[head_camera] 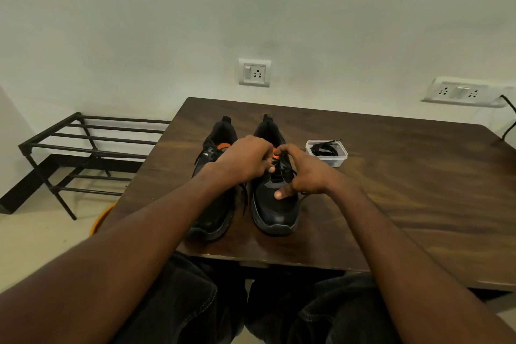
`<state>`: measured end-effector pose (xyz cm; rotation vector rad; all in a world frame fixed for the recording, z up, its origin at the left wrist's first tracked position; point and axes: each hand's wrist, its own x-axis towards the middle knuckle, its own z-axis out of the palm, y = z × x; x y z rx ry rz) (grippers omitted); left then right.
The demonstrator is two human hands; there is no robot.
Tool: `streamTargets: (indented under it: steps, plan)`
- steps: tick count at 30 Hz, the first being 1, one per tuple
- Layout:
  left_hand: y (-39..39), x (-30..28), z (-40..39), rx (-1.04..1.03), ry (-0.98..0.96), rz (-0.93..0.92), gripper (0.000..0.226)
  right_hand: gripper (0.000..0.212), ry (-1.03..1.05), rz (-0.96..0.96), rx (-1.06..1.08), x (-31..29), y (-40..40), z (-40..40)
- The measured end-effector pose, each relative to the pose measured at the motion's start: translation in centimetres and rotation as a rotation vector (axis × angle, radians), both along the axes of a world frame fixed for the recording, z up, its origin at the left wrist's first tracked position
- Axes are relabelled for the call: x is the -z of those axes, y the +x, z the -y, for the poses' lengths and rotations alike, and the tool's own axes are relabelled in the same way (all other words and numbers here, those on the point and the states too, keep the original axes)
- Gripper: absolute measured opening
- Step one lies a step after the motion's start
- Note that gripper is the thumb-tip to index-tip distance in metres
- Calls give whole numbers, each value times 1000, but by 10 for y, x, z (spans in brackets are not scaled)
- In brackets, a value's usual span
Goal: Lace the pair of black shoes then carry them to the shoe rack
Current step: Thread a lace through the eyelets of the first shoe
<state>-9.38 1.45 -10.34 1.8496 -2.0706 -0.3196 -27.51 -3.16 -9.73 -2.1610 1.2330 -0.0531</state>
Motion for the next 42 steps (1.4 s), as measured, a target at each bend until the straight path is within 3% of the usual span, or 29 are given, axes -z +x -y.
streamTargets:
  steps: [4, 6, 8, 11, 12, 13, 14, 17, 21, 25, 27, 30, 31, 33, 36, 38, 40, 42]
  plan:
    - [-7, -4, 1, 0, 27, 152, 23, 108, 2, 2, -2, 0, 0, 0]
    - [-7, -5, 3, -16, 17, 119, 14, 109, -5, 2, -7, 0, 0, 0]
    - [-5, -13, 3, -59, -47, -280, 11, 110, -4, 10, -3, 1, -1, 1]
    - [-3, -27, 0, -136, -173, -1107, 24, 106, 0, 19, -11, 3, -3, 4]
    - [-3, -30, 0, -169, -173, -1220, 25, 105, 5, 17, -11, 3, -3, 5]
    - [-3, -29, -1, -203, -170, -1177, 23, 105, 13, 16, -10, 3, -2, 5]
    - [-2, -25, -1, -219, -163, -1000, 19, 105, 14, 12, -11, 3, -2, 4]
    - [2, -3, 1, -94, -52, -313, 3, 108, -6, 1, -15, 3, 0, 3]
    - [1, 7, 2, 30, -18, -28, 14, 110, 1, 11, -11, 3, 0, 3]
    - [-7, 0, 2, 7, -71, -21, 14, 114, 1, 2, -9, 2, -1, 2]
    - [-9, -4, 3, -75, -135, -283, 13, 113, -1, 6, -8, 3, -2, 2]
    - [-8, -14, 7, -244, -148, -896, 18, 110, -13, 13, -3, 3, -2, 3]
    - [-7, -16, 9, -263, -146, -978, 22, 112, -21, 10, -6, 3, -1, 3]
    - [-6, -19, 9, -229, -142, -833, 22, 115, -26, 0, -1, 2, 1, 2]
    - [-6, -7, 6, -151, -108, -432, 14, 113, -30, -6, -4, 2, 1, 1]
    - [-4, 3, 5, -108, -53, -203, 25, 112, -25, -6, -7, 2, 0, 1]
    - [-4, 11, 4, -79, -43, -87, 40, 110, -24, -9, -7, 1, 0, 0]
    - [-4, 15, 5, -92, -101, -74, 41, 107, -16, -3, -5, 0, 0, 0]
